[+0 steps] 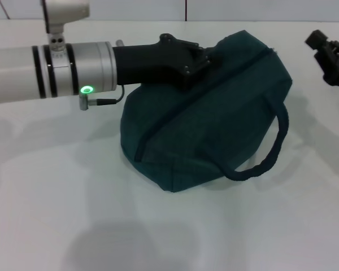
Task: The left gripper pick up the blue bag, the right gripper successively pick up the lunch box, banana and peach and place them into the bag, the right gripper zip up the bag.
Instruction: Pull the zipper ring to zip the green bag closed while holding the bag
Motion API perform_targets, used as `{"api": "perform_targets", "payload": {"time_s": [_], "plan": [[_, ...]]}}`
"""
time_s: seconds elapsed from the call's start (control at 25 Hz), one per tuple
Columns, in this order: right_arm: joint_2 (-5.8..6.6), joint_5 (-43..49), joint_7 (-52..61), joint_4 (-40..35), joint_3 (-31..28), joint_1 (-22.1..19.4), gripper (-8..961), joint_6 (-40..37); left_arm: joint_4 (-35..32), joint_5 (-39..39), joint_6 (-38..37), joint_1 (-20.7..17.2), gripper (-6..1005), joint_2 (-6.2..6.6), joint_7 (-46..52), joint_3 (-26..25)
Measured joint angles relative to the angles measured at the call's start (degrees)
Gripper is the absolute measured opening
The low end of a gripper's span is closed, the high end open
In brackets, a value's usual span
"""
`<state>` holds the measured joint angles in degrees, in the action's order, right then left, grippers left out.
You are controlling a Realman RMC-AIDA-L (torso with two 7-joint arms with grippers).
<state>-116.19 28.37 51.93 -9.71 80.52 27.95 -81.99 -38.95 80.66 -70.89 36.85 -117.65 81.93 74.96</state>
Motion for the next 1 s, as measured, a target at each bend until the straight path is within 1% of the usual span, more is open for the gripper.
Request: {"api": "perform_targets", "payload": {"time_s": [0.08,0.24,0.44,0.56,0.72,0.84,0.96,1.0], "plan": [[0.06,-0.86,-0.12,0.01,-0.01,-0.46,128,0.74,-1.09,0.06,-0.06,-0.97,53,0.05,-0.01,-0.03],[0.23,-2.13,-0.19,0.07,-0.1,-1.67,144,1.18,-1.29,0.15,-0.13,-1.21,53,0.37,-0.02,-0.06],[0.55,-1.28,-1.16,0.13,0.4,-1.87,165,1.59,-1.3,0.19,-2.04,-1.31,52,0.74,-0.02,-0.68],[0.9,1.01,-4.67,0.11,0.68,-2.16,177,2.12,-1.3,0.2,-3.41,-1.39,52,0.77,-0.02,-1.57],[0.8,1.95,-10.43,-0.36,0.72,-3.19,193,3.52,-1.3,0.21,-3.62,-1.42,51,0.76,-0.02,-1.6],[0.65,2.02,-11.16,-0.46,1.22,-2.99,206,4.27,-1.3,0.23,-3.92,-1.26,51,0.64,-0.02,-1.44],[0.52,2.42,-11.16,-0.68,2.02,-1.88,218,5.54,-1.28,0.24,-4.56,-1.01,51,0.59,0.09,-1.3],[0.47,2.57,-11.09,-0.74,2.07,-1.36,251,6.16,-1.28,0.24,-4.63,-0.98,51,0.52,0.14,-1.28]]}}
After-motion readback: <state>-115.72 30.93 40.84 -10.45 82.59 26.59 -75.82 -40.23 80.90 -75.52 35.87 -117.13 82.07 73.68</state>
